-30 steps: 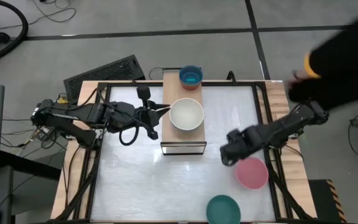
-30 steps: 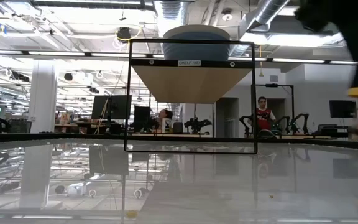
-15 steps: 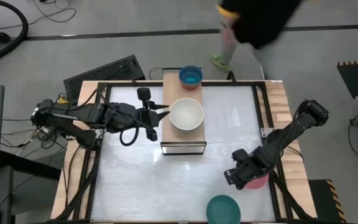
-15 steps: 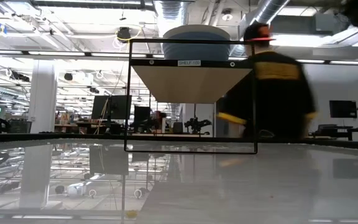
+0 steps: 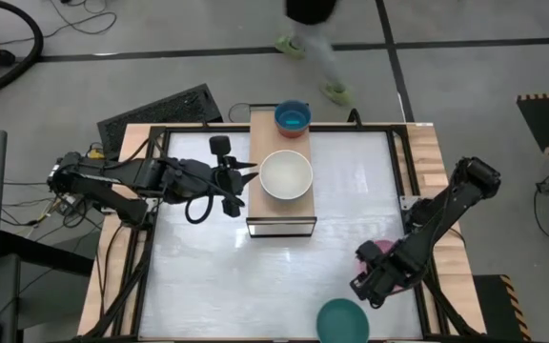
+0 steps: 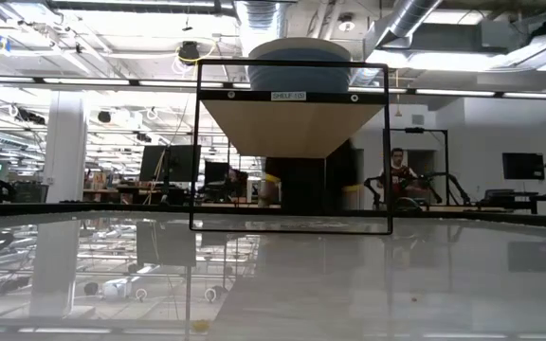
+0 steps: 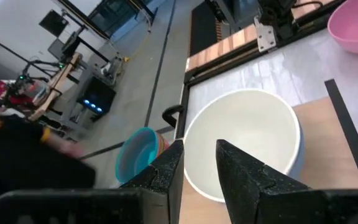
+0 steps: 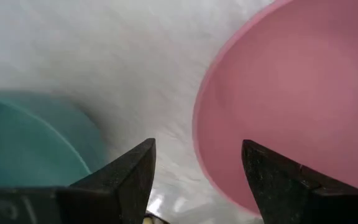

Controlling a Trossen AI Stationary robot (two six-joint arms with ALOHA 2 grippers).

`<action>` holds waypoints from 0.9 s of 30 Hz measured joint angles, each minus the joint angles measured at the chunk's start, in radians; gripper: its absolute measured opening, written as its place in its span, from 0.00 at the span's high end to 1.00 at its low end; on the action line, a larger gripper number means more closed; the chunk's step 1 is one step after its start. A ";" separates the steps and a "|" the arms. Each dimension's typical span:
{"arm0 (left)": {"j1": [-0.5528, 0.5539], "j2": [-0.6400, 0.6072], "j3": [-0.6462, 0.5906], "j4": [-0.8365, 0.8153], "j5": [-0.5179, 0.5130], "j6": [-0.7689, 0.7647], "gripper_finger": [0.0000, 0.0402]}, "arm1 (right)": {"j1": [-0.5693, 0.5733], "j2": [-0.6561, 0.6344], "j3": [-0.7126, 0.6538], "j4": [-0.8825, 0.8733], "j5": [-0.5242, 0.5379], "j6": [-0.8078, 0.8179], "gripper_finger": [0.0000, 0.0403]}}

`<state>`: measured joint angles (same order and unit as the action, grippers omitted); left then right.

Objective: Place and stack bowls onto a shelf
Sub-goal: Stack the light pink bowl on top of the white bowl on the shelf

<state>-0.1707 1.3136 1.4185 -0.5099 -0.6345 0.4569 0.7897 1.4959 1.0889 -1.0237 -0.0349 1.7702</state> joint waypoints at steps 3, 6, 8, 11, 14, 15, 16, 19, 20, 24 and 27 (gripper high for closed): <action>0.000 0.000 0.000 -0.020 0.000 -0.009 0.79 | -0.001 0.044 0.002 0.002 -0.035 -0.072 0.34; 0.000 0.000 0.000 -0.023 0.000 -0.008 0.79 | -0.001 0.078 0.001 -0.027 -0.077 -0.085 0.35; 0.000 0.000 0.000 -0.023 0.000 -0.007 0.79 | 0.005 0.093 0.001 -0.041 -0.099 -0.094 0.38; 0.000 0.000 0.000 -0.023 0.000 -0.008 0.79 | 0.014 0.114 0.001 -0.036 -0.117 -0.105 0.48; 0.000 0.000 0.000 -0.023 0.001 -0.008 0.79 | 0.018 0.137 0.001 -0.030 -0.127 -0.136 0.63; 0.000 0.000 0.000 -0.023 0.001 -0.009 0.79 | 0.020 0.145 0.001 -0.023 -0.129 -0.152 0.68; 0.000 0.000 0.000 -0.023 0.001 -0.009 0.79 | 0.023 0.151 0.001 -0.019 -0.128 -0.171 0.73; 0.000 0.000 0.000 -0.023 0.002 -0.008 0.79 | 0.015 0.161 0.002 -0.001 -0.134 -0.240 0.89; 0.000 0.000 0.000 -0.023 0.002 -0.007 0.79 | 0.012 0.159 0.003 -0.012 -0.147 -0.255 0.93; 0.000 0.000 0.000 -0.023 0.011 0.000 0.79 | 0.013 0.141 0.019 -0.051 -0.144 -0.310 0.94; 0.000 0.000 0.000 -0.020 0.058 0.031 0.79 | 0.013 0.115 0.070 -0.135 -0.139 -0.371 0.94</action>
<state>-0.1704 1.3132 1.4181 -0.5294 -0.5768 0.4880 0.8028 1.6110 1.1590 -1.1583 -0.1742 1.3993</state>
